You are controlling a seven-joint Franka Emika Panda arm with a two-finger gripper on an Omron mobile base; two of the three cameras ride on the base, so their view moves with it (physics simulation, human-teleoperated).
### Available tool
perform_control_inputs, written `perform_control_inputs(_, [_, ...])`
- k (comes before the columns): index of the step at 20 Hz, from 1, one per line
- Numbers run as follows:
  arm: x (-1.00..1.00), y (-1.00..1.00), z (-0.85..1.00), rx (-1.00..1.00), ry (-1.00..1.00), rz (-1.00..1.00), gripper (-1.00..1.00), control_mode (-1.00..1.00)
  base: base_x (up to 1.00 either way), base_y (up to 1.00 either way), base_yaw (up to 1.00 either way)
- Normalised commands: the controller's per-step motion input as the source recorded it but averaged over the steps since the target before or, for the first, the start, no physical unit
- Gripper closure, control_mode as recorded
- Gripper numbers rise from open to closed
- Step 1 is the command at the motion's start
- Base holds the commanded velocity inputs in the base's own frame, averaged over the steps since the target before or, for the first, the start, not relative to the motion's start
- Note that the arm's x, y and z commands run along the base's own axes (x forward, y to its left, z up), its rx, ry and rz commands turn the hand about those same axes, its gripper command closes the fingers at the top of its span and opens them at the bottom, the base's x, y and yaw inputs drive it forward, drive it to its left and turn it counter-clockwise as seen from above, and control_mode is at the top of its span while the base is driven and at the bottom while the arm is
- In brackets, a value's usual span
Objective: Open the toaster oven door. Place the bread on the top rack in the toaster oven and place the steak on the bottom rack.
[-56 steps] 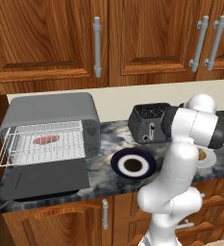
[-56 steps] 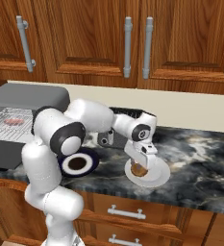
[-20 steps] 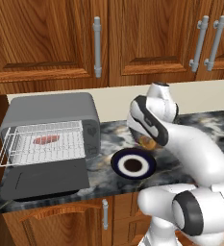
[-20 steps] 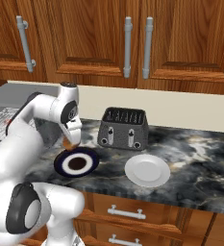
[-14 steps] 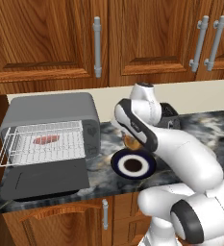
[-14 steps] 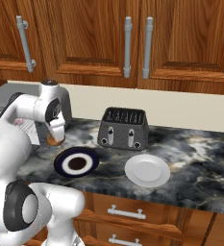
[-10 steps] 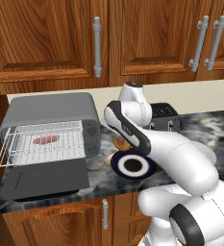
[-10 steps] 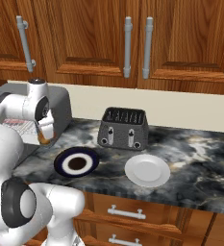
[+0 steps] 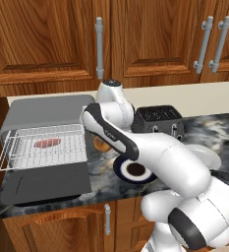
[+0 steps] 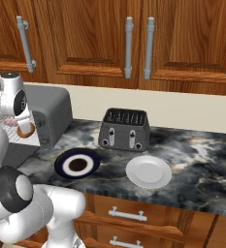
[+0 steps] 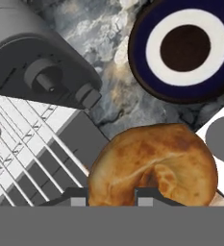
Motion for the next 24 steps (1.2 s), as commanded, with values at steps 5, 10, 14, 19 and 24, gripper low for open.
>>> perform_control_inputs(5, [0.42,0.47,0.13,0.0,0.0,0.01,1.0,-1.0,0.0,0.0,0.0])
perform_control_inputs(10, [0.17,0.61,0.04,0.0,0.0,0.02,1.0,-1.0,0.0,0.0,0.0])
perform_control_inputs(14, [0.0,0.81,0.0,0.0,0.0,0.02,1.0,-1.0,0.0,0.0,0.0])
perform_control_inputs(19, [0.02,0.69,-0.13,0.0,0.0,0.03,1.0,-1.0,0.0,0.0,0.0])
perform_control_inputs(24, [0.14,0.33,-0.38,0.0,0.0,0.04,1.0,-1.0,0.0,0.0,0.0])
